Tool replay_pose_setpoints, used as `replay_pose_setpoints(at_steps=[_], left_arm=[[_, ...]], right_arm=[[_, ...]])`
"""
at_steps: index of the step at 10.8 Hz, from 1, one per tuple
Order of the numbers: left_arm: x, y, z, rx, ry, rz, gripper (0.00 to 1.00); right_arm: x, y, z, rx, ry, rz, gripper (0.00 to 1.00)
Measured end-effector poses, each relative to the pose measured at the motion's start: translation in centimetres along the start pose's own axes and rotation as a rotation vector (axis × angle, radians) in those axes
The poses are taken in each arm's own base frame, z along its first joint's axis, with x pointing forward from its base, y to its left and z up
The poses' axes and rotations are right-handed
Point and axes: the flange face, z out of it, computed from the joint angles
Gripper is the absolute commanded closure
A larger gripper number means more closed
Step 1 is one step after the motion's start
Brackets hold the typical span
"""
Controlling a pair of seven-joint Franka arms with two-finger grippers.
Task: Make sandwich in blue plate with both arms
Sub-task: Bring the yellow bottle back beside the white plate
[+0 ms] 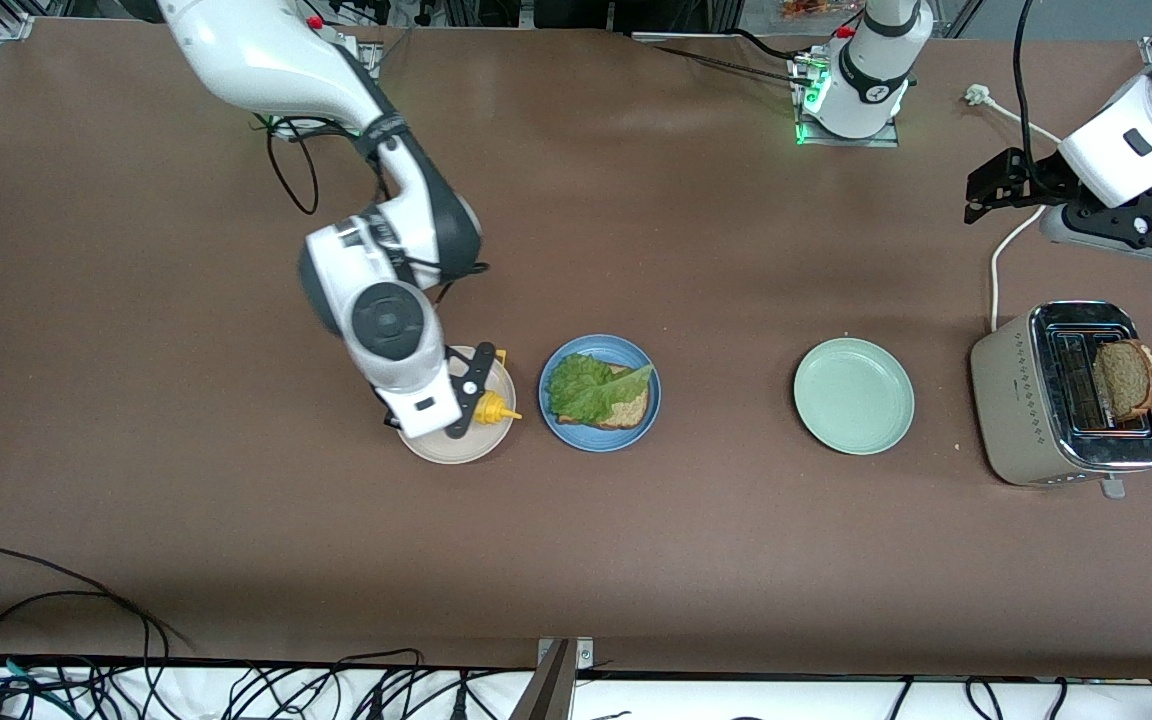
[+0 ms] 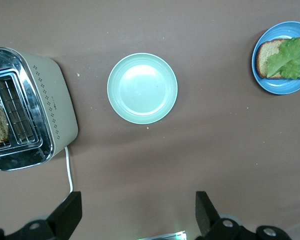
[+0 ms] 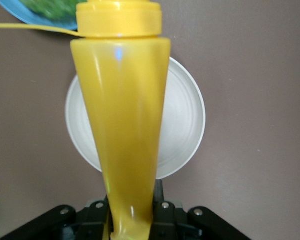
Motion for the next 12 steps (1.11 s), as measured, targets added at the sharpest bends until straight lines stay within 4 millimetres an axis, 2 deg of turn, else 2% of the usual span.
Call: replay_pose_setpoints(at_steps=[3,7,9,12], left_arm=[[0.0,0.0,0.0,0.0,0.0,0.0,0.0],[0.0,0.0,0.0,0.0,0.0,-0.001,0.0],[0.0,0.0,0.0,0.0,0.0,-0.001,0.0],[0.0,-0.1,0.0,0.0,0.0,-0.001,0.0]], right_arm=[[-5.0,3.8,-0.1,0.148,0.163,0.003,1.0],[-8.3,6.2,0.1,0.243,0.313,-0.046,1.0],[-11.0,7.8,0.9,0.285,0.382,-0.082,1.0],[-14.7,9.8,3.1,0.375,0.539,-0.166,1.0]])
